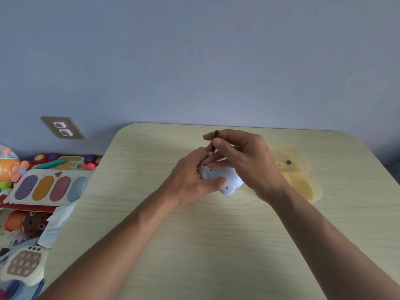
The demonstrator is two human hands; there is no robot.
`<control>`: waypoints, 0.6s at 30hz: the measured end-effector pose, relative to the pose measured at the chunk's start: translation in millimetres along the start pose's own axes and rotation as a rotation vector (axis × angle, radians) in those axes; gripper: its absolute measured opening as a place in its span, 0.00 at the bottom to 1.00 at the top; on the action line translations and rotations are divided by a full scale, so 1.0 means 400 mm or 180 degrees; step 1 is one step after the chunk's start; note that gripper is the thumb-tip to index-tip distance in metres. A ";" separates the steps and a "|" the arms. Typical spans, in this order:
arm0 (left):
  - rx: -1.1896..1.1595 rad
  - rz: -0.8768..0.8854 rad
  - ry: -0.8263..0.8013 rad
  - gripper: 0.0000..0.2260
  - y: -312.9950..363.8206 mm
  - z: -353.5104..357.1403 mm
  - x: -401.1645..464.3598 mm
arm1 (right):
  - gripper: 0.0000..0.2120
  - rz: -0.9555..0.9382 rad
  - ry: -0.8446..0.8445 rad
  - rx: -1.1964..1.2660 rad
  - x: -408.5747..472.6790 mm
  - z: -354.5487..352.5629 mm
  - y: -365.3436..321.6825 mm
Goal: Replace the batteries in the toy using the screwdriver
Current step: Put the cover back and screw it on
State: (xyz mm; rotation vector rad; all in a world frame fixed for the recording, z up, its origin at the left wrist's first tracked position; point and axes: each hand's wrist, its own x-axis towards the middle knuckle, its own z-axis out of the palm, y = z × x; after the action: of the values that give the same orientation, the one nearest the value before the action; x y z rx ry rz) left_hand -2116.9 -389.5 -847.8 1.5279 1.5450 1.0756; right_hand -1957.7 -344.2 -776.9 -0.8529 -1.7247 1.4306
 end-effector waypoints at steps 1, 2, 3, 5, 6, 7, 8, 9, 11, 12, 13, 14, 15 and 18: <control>-0.0001 0.0008 -0.0001 0.25 0.001 0.000 -0.001 | 0.06 -0.0016 0.0036 -0.0025 0.001 0.000 0.001; -0.0003 0.0016 -0.0006 0.25 0.001 0.000 -0.002 | 0.04 -0.0021 0.0068 -0.0063 0.002 -0.001 0.001; -0.0010 0.0018 -0.0006 0.25 0.000 0.000 -0.002 | 0.04 -0.0023 0.0097 -0.0101 0.003 -0.002 0.003; -0.0043 -0.0002 -0.0010 0.26 -0.004 0.000 -0.001 | 0.08 -0.0019 0.0165 -0.0149 0.002 -0.004 0.004; -0.0044 -0.0014 -0.0018 0.27 -0.005 0.000 0.000 | 0.09 -0.0029 0.0211 -0.0143 0.000 -0.007 0.003; -0.0036 -0.0015 -0.0022 0.29 -0.003 0.001 0.000 | 0.09 -0.0054 0.0266 -0.0075 -0.003 -0.013 0.001; -0.0029 -0.0003 -0.0013 0.30 -0.001 0.001 -0.001 | 0.09 -0.0072 0.0329 0.0048 -0.007 -0.023 -0.005; -0.0033 0.0030 0.0002 0.30 0.003 0.001 -0.003 | 0.07 -0.0077 0.0395 0.0168 -0.014 -0.036 -0.013; -0.0094 0.0106 0.0024 0.29 0.004 0.003 -0.003 | 0.04 -0.0090 0.0516 0.0079 -0.038 -0.077 -0.029; -0.0142 0.0129 0.0029 0.29 0.002 0.003 -0.002 | 0.03 -0.0094 0.0566 -0.0109 -0.055 -0.103 -0.037; -0.0192 0.0134 0.0028 0.29 0.000 0.004 -0.001 | 0.01 -0.0087 0.0605 -0.0326 -0.074 -0.131 -0.041; -0.0226 0.0136 0.0025 0.29 0.000 0.005 -0.002 | 0.01 -0.0060 0.0642 -0.0554 -0.096 -0.160 -0.042; -0.0242 0.0142 0.0026 0.29 -0.002 0.006 -0.002 | 0.03 -0.0033 0.0659 -0.0790 -0.119 -0.189 -0.042; -0.0150 0.0194 0.0051 0.29 0.000 0.008 -0.007 | 0.07 -0.0075 0.0455 -0.1601 -0.194 -0.259 -0.031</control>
State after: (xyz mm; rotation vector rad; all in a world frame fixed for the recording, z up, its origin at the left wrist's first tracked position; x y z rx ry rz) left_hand -2113.8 -391.9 -849.3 1.5465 1.4819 1.1531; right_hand -1829.6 -359.9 -761.6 -1.1602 -2.0051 0.8995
